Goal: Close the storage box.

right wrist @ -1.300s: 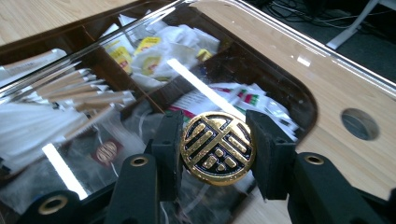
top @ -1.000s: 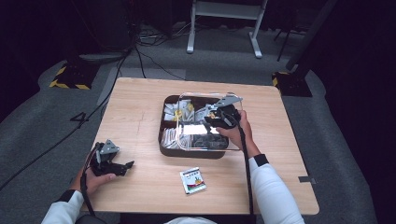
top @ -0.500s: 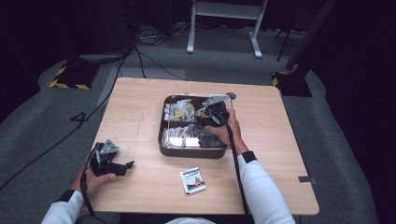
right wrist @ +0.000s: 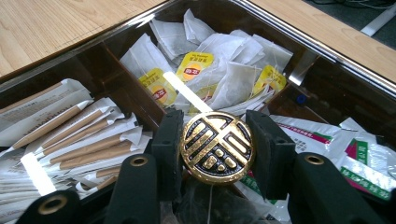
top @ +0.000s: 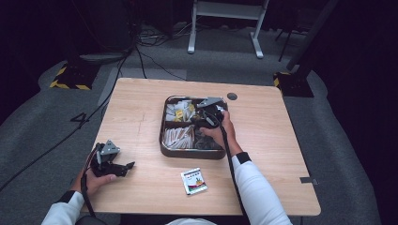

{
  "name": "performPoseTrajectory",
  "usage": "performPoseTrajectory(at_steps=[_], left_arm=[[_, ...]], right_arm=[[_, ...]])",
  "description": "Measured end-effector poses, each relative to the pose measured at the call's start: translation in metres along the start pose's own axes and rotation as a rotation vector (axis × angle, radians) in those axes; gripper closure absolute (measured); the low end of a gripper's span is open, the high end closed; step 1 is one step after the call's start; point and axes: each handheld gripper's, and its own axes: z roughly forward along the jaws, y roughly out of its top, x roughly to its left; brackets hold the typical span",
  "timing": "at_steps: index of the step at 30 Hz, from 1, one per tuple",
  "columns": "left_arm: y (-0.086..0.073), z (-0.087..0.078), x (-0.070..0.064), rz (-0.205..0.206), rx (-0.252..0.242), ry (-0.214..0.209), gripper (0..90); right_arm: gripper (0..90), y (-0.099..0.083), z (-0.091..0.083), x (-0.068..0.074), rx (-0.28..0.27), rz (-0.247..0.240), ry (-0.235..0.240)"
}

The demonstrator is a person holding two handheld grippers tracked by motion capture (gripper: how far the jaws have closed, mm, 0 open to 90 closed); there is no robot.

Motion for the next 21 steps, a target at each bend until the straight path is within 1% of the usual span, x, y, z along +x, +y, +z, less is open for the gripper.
performPoseTrajectory(at_steps=[4, 12, 17, 21], left_arm=[[0.0000, 0.0000, 0.0000, 0.000, 0.000, 0.000, 12.0], [0.0000, 0.0000, 0.0000, 0.000, 0.000, 0.000, 12.0], [0.0000, 0.0000, 0.0001, 0.001, 0.000, 0.000, 12.0], [0.0000, 0.0000, 0.0000, 0.000, 0.000, 0.000, 12.0]], right_arm=[[59.1, -0.0006, 0.0018, 0.0005, 0.000, 0.003, 0.004], [59.1, -0.0002, 0.0054, 0.0022, -0.009, 0.010, -0.004], [59.0, -0.0005, 0.0063, 0.0027, -0.018, 0.025, -0.003], [59.0, -0.0017, 0.0089, 0.0033, -0.021, 0.045, -0.017]])
